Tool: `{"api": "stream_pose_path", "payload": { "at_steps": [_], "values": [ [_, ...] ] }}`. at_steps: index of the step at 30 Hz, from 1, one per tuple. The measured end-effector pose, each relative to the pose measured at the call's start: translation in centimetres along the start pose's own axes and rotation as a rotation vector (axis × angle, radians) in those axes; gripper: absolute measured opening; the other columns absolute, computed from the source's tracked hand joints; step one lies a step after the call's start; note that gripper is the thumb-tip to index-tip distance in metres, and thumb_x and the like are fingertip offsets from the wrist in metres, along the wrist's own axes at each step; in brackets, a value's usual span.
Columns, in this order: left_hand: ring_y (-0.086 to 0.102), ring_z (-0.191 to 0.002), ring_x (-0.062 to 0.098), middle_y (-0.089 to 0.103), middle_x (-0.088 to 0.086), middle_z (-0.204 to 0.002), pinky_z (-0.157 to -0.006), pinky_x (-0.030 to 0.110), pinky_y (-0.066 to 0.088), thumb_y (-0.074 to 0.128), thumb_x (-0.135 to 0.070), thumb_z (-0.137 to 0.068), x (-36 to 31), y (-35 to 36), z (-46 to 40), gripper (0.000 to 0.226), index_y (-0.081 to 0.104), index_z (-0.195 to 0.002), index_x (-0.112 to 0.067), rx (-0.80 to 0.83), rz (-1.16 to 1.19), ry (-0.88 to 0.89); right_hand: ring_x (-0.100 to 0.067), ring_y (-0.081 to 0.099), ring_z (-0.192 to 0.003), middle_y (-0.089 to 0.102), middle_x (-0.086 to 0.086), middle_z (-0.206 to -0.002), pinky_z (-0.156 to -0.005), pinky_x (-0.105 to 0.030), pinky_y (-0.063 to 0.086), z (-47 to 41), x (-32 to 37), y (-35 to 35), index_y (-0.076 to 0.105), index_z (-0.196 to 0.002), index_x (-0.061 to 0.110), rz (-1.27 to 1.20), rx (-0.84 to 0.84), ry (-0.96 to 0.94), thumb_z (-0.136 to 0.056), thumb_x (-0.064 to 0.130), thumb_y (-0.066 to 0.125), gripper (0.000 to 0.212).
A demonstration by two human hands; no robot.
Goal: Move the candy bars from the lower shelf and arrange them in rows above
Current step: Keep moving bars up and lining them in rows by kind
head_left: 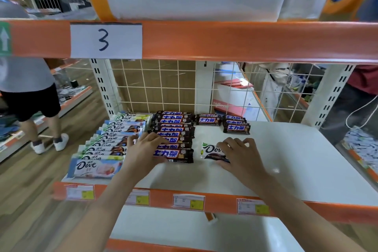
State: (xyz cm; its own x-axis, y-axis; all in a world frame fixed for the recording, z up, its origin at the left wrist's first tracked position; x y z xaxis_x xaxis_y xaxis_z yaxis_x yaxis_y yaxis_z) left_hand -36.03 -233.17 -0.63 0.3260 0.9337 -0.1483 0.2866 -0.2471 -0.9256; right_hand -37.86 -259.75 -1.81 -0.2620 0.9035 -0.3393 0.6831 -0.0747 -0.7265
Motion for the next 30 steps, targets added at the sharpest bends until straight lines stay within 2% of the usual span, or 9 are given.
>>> {"api": "stream_pose_path", "payload": {
  "at_steps": [6, 16, 18, 22, 26, 30],
  "values": [
    [0.054, -0.113, 0.021, 0.063, -0.007, -0.109, -0.096, 0.051, 0.027, 0.077, -0.038, -0.070, 0.7, 0.1, 0.8, 0.038, 0.067, -0.105, -0.030, -0.038, 0.011, -0.014, -0.017, 0.064, -0.068, 0.066, 0.003, -0.081, -0.066, -0.037, 0.048, -0.1, 0.6, -0.3, 0.070, -0.087, 0.020, -0.005, 0.003, 0.006, -0.053, 0.055, 0.083, 0.051],
    [0.060, -0.104, 0.027, 0.066, -0.001, -0.104, -0.089, 0.056, 0.035, 0.083, -0.030, -0.065, 1.0, 0.1, 1.4, 0.039, 0.069, -0.101, -0.024, -0.079, -0.004, -0.029, -0.017, 0.064, -0.067, 0.066, 0.004, -0.081, -0.067, -0.037, 0.049, 0.2, 0.9, -1.8, 0.071, -0.087, 0.020, 0.008, -0.025, 0.009, -0.051, 0.053, 0.084, 0.050],
    [0.059, -0.107, 0.027, 0.065, 0.000, -0.108, -0.091, 0.056, 0.033, 0.081, -0.031, -0.067, 0.9, -0.3, 1.7, 0.040, 0.068, -0.104, -0.024, -0.089, -0.005, -0.026, -0.016, 0.063, -0.067, 0.065, 0.004, -0.080, -0.070, -0.036, 0.046, 0.3, 1.0, -2.2, 0.070, -0.087, 0.021, 0.020, -0.032, 0.009, -0.052, 0.054, 0.084, 0.050],
    [0.051, -0.119, 0.027, 0.061, -0.001, -0.120, -0.098, 0.053, 0.026, 0.075, -0.035, -0.073, 0.9, -1.6, 2.4, 0.041, 0.066, -0.111, -0.025, -0.091, 0.043, -0.046, -0.016, 0.062, -0.065, 0.064, 0.005, -0.078, -0.073, -0.035, 0.031, 0.5, 1.7, -3.2, 0.070, -0.084, 0.021, 0.031, -0.072, 0.008, -0.048, 0.055, 0.085, 0.051],
    [0.057, -0.109, 0.026, 0.065, -0.001, -0.108, -0.088, 0.047, 0.030, 0.082, -0.032, -0.065, 1.4, -2.8, 4.1, 0.040, 0.069, -0.101, -0.024, -0.159, 0.049, -0.039, -0.015, 0.063, -0.065, 0.065, 0.005, -0.078, -0.075, -0.035, 0.036, 0.7, 2.9, -4.3, 0.071, -0.083, 0.022, 0.016, -0.078, -0.005, -0.046, 0.056, 0.086, 0.052],
    [0.057, -0.108, 0.023, 0.063, -0.003, -0.106, -0.088, 0.049, 0.032, 0.084, -0.028, -0.063, 2.1, -3.6, 5.9, 0.042, 0.068, -0.101, -0.026, -0.167, 0.027, -0.031, -0.014, 0.062, -0.066, 0.064, 0.006, -0.080, -0.074, -0.034, 0.032, 0.9, 4.8, -4.8, 0.069, -0.086, 0.023, 0.028, -0.060, -0.031, -0.052, 0.060, 0.081, 0.052]
  ]
}}
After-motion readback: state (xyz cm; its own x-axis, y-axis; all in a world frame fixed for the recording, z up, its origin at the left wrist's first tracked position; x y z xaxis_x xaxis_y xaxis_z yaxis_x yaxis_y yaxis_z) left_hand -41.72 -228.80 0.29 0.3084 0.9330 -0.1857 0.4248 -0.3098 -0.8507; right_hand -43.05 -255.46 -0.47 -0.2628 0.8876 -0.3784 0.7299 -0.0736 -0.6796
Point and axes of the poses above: each hand's wrist, its own z-axis away from the middle knuckle, its own y-axis out of the palm, x = y × z, the point moved 3 cm from there along -z, towards the middle knuckle
